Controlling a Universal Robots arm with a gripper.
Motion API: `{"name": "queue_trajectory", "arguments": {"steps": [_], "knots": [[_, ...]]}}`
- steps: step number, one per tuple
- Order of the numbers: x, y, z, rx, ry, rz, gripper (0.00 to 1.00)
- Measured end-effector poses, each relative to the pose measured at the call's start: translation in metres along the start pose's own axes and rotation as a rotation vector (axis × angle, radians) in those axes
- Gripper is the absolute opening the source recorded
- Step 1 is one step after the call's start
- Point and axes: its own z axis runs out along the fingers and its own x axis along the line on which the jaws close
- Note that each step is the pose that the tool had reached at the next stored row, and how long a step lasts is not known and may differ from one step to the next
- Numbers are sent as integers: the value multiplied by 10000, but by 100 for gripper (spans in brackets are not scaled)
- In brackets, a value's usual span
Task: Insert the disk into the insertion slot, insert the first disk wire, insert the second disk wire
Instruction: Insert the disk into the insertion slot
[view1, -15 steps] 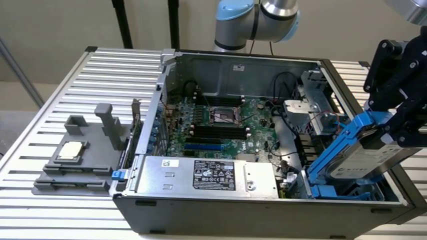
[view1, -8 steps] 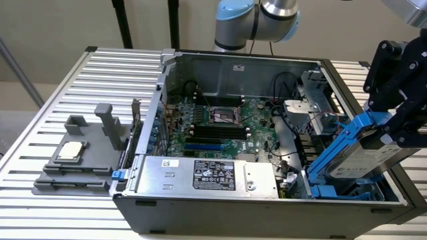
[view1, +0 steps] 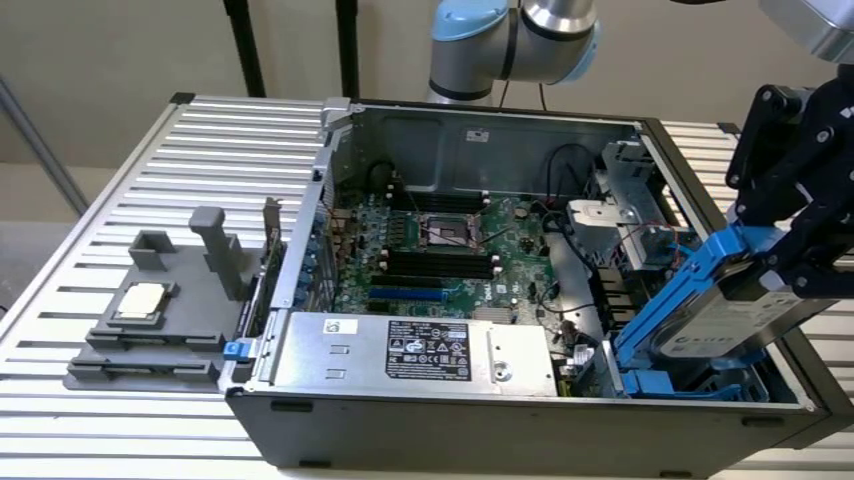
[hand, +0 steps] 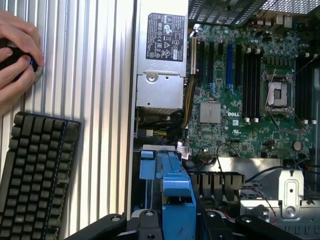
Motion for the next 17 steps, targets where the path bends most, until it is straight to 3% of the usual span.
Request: {"name": "queue_trajectory", "arguments": {"steps": [6,17], "knots": [[3,-1,27,-2,-5,-22,32],[9,-3,89,-12,-66,-128,32]]}}
